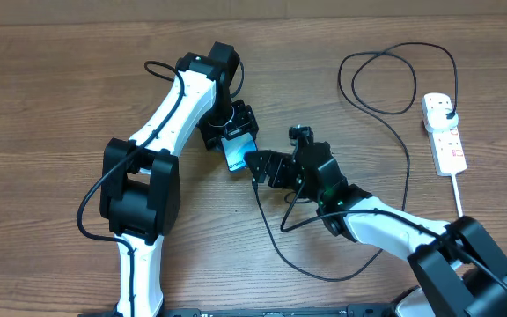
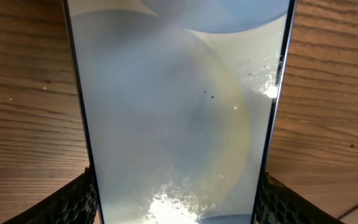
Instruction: Plug charger to phone and switch on socket
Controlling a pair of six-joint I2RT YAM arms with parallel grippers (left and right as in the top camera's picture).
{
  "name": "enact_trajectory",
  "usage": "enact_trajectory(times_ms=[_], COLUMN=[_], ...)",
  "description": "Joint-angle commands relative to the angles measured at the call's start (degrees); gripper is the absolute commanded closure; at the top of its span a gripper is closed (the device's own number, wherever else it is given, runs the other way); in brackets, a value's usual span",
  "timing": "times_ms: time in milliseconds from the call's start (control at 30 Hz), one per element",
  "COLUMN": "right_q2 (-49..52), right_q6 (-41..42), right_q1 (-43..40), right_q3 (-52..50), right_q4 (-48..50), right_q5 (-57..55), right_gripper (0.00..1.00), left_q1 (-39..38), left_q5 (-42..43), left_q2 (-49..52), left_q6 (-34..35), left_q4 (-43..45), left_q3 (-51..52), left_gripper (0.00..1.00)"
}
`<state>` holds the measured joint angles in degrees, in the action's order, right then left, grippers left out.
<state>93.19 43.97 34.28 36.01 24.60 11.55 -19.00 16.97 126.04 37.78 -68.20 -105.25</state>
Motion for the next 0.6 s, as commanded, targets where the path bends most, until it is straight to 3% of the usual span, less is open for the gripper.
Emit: enact_trajectory(times_ms=[0, 367, 567], right_q2=[2.3, 5.4, 5.4], right_q6=[3.7, 7.1, 8.8], right_q1=[0.3, 1.5, 1.5], right_q3=[1.6, 1.6, 1.6], right_q4=[1.8, 5.3, 5.4], right_q5=[-0.4, -4.4, -7.2], right_gripper=[0.18, 0.23, 0.3], left_q1=[0.2, 0.2, 0.2], left_q5=[3.7, 5.9, 8.2], left_q2=[0.2, 0.2, 0.2], left_q6=[1.3, 6.7, 9.3], left_q4=[0.4, 0.9, 0.9], left_q3=[-1.8, -1.8, -1.8], left_gripper=[0.96, 0.96, 0.96])
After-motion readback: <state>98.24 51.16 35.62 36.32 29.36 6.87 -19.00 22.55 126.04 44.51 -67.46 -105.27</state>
